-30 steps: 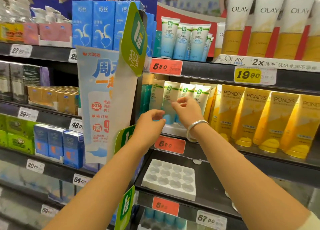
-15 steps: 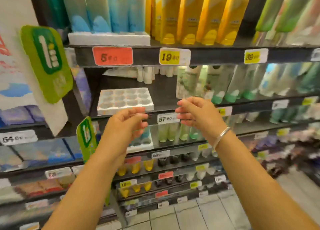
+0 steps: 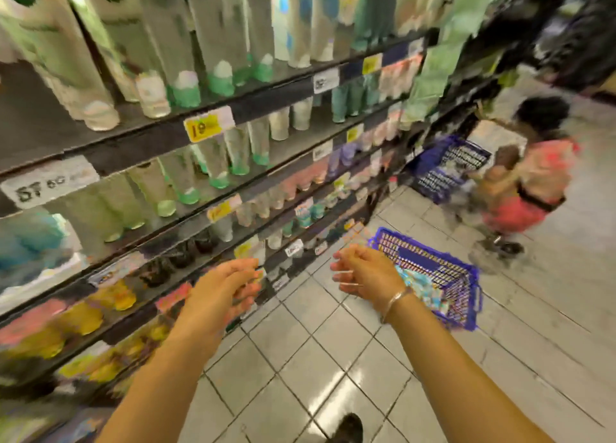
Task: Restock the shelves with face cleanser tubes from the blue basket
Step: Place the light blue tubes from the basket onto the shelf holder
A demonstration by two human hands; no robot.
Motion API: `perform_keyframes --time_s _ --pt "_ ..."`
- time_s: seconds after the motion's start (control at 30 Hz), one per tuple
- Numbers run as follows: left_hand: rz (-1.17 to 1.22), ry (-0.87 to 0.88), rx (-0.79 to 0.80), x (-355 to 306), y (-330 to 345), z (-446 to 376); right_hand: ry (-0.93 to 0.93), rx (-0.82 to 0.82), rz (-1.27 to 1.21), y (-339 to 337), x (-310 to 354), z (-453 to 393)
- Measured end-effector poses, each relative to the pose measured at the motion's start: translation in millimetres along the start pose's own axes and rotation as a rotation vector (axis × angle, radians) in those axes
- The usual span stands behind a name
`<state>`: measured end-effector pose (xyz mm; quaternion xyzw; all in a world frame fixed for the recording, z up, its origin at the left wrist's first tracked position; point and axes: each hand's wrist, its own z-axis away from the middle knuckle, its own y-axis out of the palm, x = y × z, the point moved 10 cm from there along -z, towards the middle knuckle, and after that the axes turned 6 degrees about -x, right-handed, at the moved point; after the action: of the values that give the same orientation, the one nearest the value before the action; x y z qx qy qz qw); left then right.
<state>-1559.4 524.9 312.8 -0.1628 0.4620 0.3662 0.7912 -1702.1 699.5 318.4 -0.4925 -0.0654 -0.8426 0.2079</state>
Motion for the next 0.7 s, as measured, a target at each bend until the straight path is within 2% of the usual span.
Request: perform_keyframes --time_s 0.17,0.43,0.7 --pt "-0.120 -0.119 0.073 42.8 94.9 -25.4 0.134 -0.157 -0.063 -112.2 -47.7 -24.0" --pt "-0.215 -0.160 0.115 70.8 250.0 -77.3 0.238 -0.367 -0.171 -292.1 -85.0 -96.1" --pt "-0.335 -0.266 0.208 109.2 376.7 -116.0 0.428 -0.416 -0.242 -380.4 -141.1 -153.9"
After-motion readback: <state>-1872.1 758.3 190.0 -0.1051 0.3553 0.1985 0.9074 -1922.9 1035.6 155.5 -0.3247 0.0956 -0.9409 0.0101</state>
